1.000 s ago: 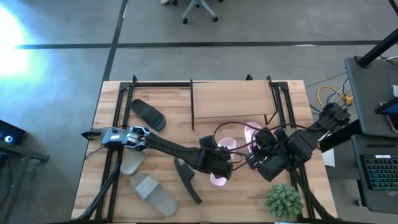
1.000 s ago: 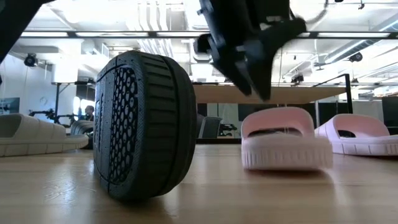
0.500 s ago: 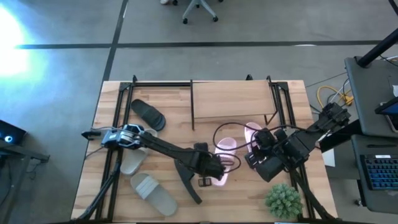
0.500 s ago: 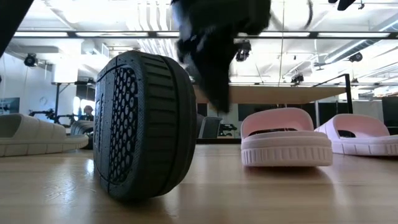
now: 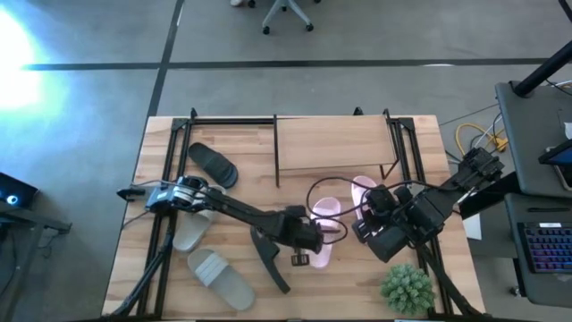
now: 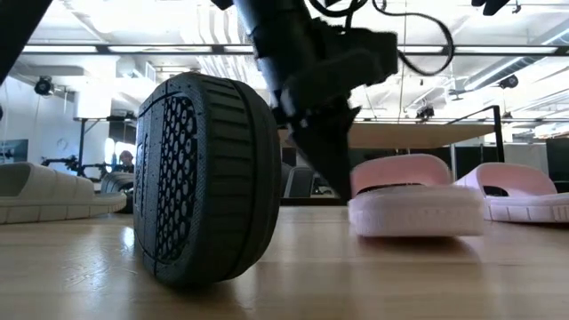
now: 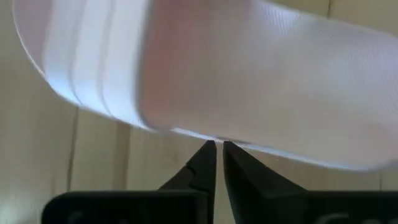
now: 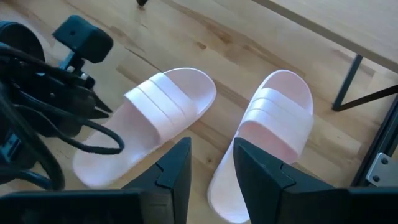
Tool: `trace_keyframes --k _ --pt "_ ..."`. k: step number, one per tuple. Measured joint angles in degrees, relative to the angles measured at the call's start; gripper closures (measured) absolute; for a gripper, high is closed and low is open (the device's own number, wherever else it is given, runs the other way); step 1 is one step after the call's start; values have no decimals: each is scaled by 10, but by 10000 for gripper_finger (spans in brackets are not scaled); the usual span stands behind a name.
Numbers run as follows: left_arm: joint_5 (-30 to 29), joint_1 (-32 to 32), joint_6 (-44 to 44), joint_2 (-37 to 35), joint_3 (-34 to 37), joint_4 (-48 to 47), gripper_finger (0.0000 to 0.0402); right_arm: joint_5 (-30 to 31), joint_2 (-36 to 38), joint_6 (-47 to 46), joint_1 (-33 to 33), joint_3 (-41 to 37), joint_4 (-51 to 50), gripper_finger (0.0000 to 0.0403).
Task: Pick and place slides into the shelf
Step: Move the left pink slide to the center of the table
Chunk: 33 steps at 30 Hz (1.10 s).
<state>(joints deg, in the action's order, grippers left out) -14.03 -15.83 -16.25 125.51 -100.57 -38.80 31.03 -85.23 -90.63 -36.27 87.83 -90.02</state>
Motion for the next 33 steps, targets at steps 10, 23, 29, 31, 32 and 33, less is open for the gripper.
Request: trace_keyframes --k 10,23,29,31,32,33 --pt "8 47 24 13 0 100 394 0 0 -25 -8 0 0 291" --pt "58 62 47 1 -31 160 394 -1 0 -48 -16 -5 0 291" --pt "3 31 46 -37 -18 14 394 -58 -1 -52 -22 -7 7 292" --pt "-15 22 46 -47 2 -2 394 -86 -1 -54 -31 -11 33 294" --pt "-15 20 41 -49 13 -7 394 -95 -2 -54 -38 -16 54 297" --pt "-15 18 28 -53 24 -4 394 -100 -2 -54 -47 -22 77 301"
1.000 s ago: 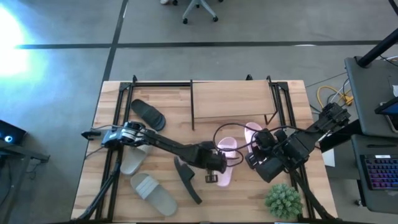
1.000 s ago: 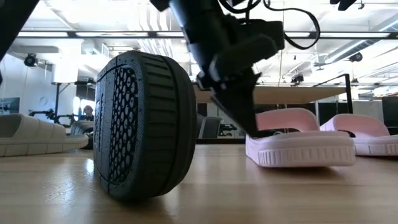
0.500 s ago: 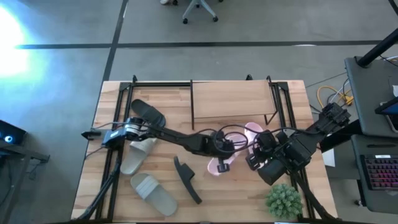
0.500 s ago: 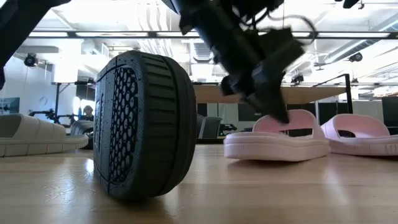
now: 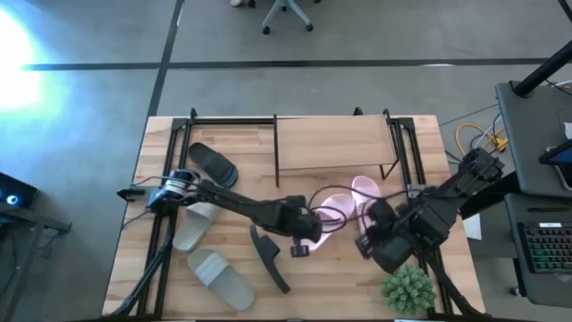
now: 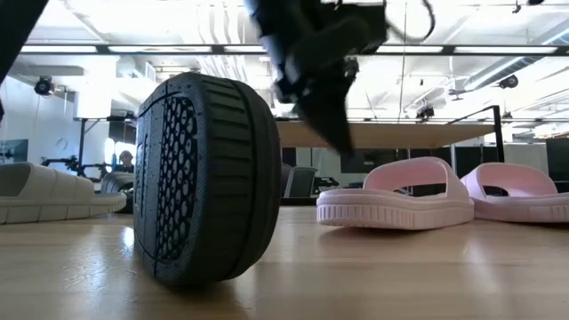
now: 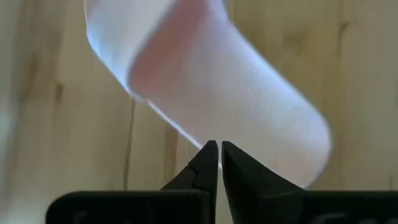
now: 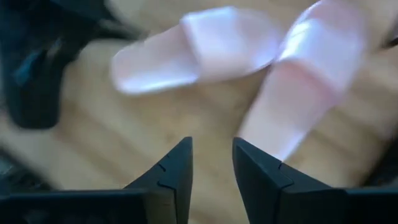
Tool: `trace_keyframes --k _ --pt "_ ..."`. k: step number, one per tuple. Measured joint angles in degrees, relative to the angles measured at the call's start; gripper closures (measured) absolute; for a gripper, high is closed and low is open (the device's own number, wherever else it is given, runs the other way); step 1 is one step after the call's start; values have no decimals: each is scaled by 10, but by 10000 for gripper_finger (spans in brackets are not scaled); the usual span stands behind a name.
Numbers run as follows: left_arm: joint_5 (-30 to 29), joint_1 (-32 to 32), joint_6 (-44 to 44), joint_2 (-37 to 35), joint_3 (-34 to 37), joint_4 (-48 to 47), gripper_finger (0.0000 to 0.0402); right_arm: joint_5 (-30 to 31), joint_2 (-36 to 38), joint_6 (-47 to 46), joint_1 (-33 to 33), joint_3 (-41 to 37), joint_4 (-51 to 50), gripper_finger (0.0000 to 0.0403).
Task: Pick and place slides into the shelf
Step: Move the left pink slide to the center of the table
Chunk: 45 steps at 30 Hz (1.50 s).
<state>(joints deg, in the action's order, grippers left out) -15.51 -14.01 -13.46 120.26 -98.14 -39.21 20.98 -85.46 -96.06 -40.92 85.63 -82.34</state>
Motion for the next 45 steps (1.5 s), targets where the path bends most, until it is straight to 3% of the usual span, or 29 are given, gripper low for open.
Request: trace_keyframes --k 7,12,17,24,28,32,35,40,45 --pt "2 -2 -118 -18 83 4 394 -4 -1 -45 -27 -101 167 351" --pt "5 -10 -132 -42 138 63 394 -3 -1 -79 -20 -185 232 387" --pt "16 -18 -138 -58 187 158 394 -4 0 -108 -5 -245 262 394" --pt "4 -28 -211 -89 256 291 394 13 0 -107 20 -312 405 394" --pt "-14 -33 -228 -101 284 287 394 62 10 -157 20 -327 416 394" --pt "12 -32 -252 -90 284 206 394 99 43 -99 19 -307 449 394" --pt "9 -31 -280 -85 292 202 394 116 68 -74 23 -289 435 394" --pt "-19 -36 -323 -91 324 276 394 105 89 -154 24 -315 389 394" --pt "-21 -36 -311 -88 323 318 394 45 89 -197 23 -378 444 394"
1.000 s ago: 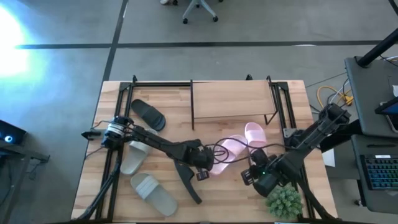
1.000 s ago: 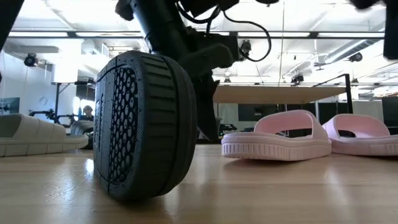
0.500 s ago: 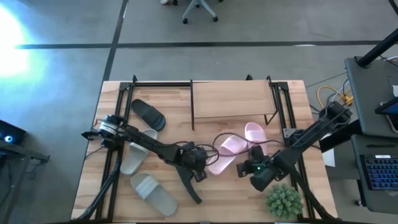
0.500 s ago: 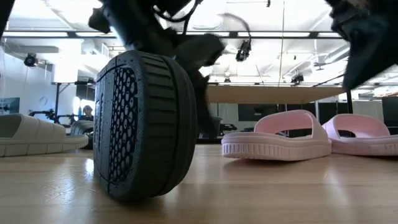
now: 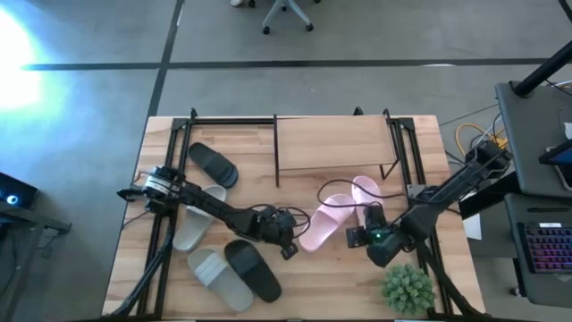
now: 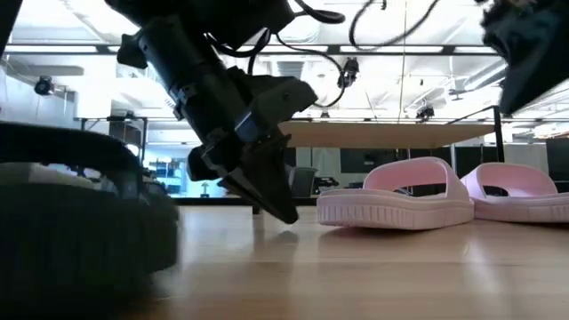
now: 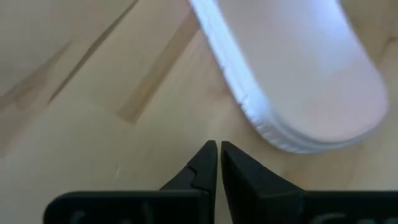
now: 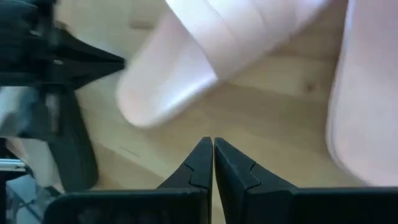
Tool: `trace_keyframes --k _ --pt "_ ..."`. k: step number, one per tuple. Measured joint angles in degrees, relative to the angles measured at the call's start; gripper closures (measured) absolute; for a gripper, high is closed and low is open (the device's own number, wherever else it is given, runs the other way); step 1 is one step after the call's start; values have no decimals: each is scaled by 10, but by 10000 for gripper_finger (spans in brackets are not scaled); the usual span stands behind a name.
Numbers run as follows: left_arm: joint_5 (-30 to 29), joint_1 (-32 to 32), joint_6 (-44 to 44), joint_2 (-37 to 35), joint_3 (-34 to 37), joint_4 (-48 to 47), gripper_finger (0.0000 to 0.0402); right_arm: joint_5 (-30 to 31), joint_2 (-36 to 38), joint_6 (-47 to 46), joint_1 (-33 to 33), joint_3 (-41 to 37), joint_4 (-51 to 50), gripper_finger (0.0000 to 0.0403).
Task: Pick and place slides into the shelf
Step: Move the left pink slide to the center of the table
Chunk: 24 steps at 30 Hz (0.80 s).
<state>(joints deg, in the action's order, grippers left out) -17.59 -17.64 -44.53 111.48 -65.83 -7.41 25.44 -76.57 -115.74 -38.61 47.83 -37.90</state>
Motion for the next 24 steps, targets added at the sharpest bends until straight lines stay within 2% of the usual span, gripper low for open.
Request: trace_keyframes --k 3,13,24 --pt "-7 -1 3 3 1 -5 394 1 -2 -2 6 -31 69 394" --pt "-15 2 2 2 16 5 394 1 -15 21 43 -72 86 394" --pt "-16 5 3 2 19 29 394 1 -16 110 97 -106 182 394"
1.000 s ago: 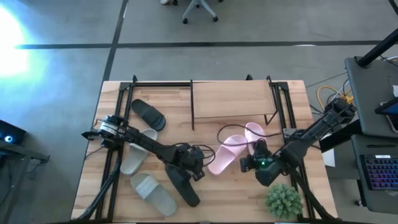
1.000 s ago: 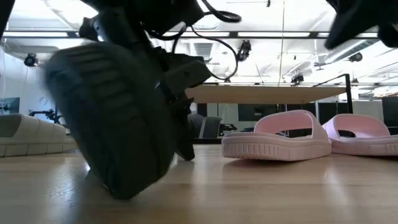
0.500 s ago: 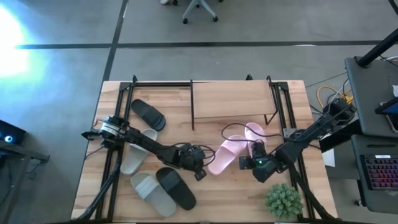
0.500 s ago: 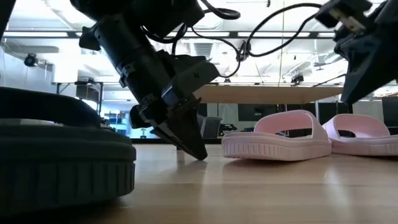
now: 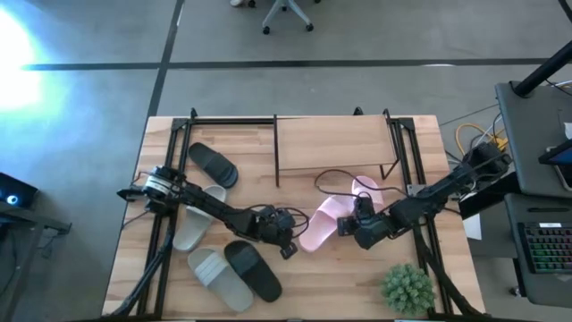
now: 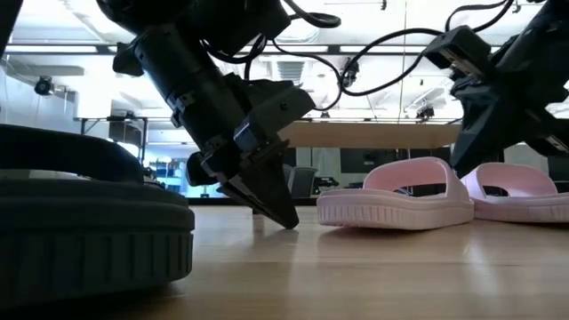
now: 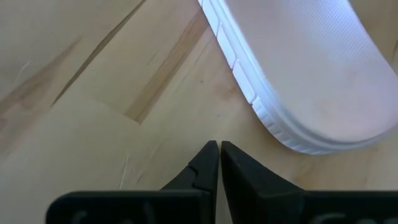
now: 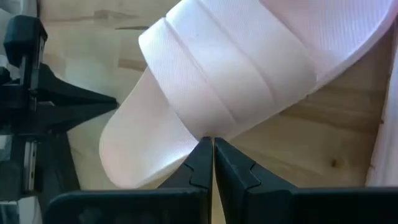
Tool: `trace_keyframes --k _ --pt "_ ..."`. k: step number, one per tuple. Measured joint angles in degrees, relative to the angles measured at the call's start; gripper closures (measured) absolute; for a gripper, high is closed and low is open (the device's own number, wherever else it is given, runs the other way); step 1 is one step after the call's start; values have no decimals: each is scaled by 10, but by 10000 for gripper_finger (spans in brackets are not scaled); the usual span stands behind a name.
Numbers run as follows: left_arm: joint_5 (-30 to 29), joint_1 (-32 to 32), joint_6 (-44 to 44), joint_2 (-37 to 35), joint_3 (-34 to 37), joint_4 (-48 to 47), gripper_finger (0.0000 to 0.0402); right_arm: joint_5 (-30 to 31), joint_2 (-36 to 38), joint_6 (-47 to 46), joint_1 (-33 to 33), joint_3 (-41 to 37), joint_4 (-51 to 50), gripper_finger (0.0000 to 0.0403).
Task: Pick and place slides into the shelf
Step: Move the left pink slide to the center of the table
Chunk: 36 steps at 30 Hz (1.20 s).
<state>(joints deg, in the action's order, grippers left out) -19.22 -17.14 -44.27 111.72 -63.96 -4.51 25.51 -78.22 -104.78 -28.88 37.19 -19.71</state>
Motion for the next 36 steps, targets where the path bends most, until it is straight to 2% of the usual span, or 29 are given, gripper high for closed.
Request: trace_keyframes --k 8,12,15,19,23,27,32,36 --pt "6 18 2 5 10 24 394 30 2 9 3 1 -4 394" --pt "40 33 34 21 8 71 394 47 11 58 -8 24 -8 394" --pt "44 37 42 29 0 76 394 47 18 89 -14 48 -28 394" --pt "56 43 44 34 -5 97 394 47 21 91 -21 93 -115 394" --pt "69 44 45 47 -6 159 394 47 21 67 -27 139 -242 394" --pt "86 45 45 80 -37 192 394 47 21 58 -34 180 -340 394" --pt "106 45 48 127 -99 191 394 58 21 58 -39 220 -399 394" --pt "112 46 60 138 -127 190 394 70 21 58 -41 239 -415 394"
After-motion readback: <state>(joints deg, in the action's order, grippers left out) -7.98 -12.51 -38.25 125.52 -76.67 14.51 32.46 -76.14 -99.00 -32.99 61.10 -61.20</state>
